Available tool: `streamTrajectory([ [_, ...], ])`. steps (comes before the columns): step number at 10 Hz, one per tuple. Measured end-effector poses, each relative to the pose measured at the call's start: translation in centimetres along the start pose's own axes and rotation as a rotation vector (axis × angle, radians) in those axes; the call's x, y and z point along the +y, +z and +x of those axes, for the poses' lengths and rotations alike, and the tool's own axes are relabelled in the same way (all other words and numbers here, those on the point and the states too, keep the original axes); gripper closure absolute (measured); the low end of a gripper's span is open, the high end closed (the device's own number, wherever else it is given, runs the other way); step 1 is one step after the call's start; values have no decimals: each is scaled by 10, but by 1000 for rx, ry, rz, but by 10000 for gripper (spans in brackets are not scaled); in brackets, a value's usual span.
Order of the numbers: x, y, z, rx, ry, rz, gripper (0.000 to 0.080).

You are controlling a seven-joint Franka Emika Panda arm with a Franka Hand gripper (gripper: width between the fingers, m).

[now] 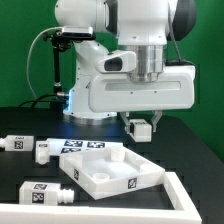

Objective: Assemble one leg

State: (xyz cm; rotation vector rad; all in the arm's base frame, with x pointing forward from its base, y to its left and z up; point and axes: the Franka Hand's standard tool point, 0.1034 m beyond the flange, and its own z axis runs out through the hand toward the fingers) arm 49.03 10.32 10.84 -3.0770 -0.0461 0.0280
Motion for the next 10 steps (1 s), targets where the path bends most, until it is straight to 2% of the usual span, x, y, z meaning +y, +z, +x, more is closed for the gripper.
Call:
streamTrajectory([
  [1, -6, -2, 4, 6, -2, 2, 515],
  [5, -5, 1, 1, 4, -6, 3, 515],
  [6, -9, 7, -13, 13, -8, 1, 515],
  [7, -13, 18, -36, 27, 2, -2, 515],
  [8, -18, 36, -65, 33, 11, -5, 515],
  [9, -22, 51, -85, 30, 4, -7, 515],
  [10, -24, 65, -94, 32, -6, -6, 515],
])
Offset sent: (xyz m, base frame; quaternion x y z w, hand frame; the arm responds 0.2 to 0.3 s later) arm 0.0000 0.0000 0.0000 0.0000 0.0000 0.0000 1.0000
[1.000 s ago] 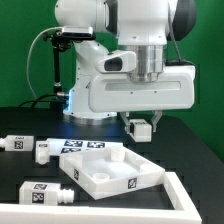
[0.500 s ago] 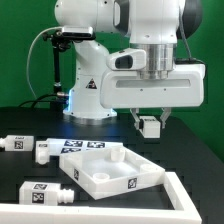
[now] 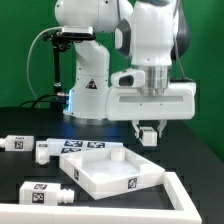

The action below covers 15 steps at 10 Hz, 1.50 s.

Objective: Assemble one leg

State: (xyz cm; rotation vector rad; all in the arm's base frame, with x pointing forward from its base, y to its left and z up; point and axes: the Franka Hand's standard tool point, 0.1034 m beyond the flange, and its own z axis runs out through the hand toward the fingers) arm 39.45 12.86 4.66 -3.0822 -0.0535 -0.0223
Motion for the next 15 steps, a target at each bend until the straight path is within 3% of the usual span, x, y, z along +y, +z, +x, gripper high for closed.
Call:
streamTrajectory([
  [3, -4, 22, -8, -25, -2, 3, 515],
  [10, -7, 34, -13, -45, -7, 9, 515],
  [12, -7, 34, -13, -44, -9, 9, 230],
  [13, -6, 28, -10, -56, -24, 8, 230],
  [14, -1, 15, -4, -56, -50, 6, 164],
  [15, 15, 4, 5, -55, -116, 4, 154],
])
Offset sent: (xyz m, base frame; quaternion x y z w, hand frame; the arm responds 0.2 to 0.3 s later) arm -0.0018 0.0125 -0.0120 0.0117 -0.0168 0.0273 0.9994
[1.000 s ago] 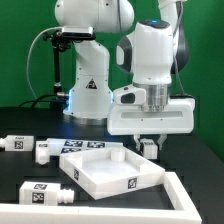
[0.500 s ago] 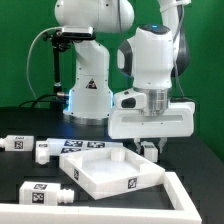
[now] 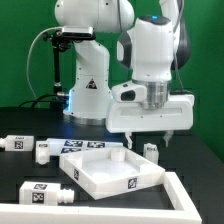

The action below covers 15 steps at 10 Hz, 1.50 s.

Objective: Assemble one leg

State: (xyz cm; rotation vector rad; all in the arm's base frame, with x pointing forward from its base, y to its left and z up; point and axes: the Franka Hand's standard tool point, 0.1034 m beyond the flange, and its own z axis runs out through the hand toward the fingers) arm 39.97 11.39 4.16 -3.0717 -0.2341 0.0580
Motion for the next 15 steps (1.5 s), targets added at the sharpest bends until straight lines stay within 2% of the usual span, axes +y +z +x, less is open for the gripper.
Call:
streamTrajectory([
  [2, 35, -20, 9, 14, -81, -5, 151],
  [3, 44, -22, 11, 22, -115, -6, 151],
  [5, 51, -15, 14, 50, -175, -14, 151],
  [9, 52, -13, 12, 41, -178, -12, 151],
  [10, 70, -3, 13, 35, -268, -15, 151],
  [13, 118, 14, 31, 21, -353, -8, 151],
  [14, 122, 17, 34, 20, -351, -7, 151],
  [15, 122, 13, 36, 28, -350, -10, 151],
])
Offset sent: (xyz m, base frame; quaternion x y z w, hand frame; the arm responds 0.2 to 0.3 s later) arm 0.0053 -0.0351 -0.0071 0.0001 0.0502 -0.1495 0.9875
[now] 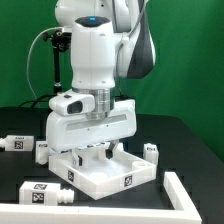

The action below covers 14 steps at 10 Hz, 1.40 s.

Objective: Assemble one leg

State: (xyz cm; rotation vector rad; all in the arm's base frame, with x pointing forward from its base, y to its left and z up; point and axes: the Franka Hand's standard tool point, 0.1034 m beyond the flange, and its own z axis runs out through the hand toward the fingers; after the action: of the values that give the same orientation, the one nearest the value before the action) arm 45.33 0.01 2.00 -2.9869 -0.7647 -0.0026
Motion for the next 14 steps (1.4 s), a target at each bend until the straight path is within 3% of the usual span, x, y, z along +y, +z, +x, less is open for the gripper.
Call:
streamTrajectory([
  [4, -2, -40, 10, 39, -6, -26, 151],
  [7, -3, -36, 8, 35, -5, -23, 151],
  [8, 3, -34, 8, 33, -54, -26, 151],
  [11, 52, -39, 30, 38, -208, -71, 151],
  [13, 71, -22, 26, 41, -258, -90, 151],
  [14, 73, -14, 21, 37, -246, -86, 151],
])
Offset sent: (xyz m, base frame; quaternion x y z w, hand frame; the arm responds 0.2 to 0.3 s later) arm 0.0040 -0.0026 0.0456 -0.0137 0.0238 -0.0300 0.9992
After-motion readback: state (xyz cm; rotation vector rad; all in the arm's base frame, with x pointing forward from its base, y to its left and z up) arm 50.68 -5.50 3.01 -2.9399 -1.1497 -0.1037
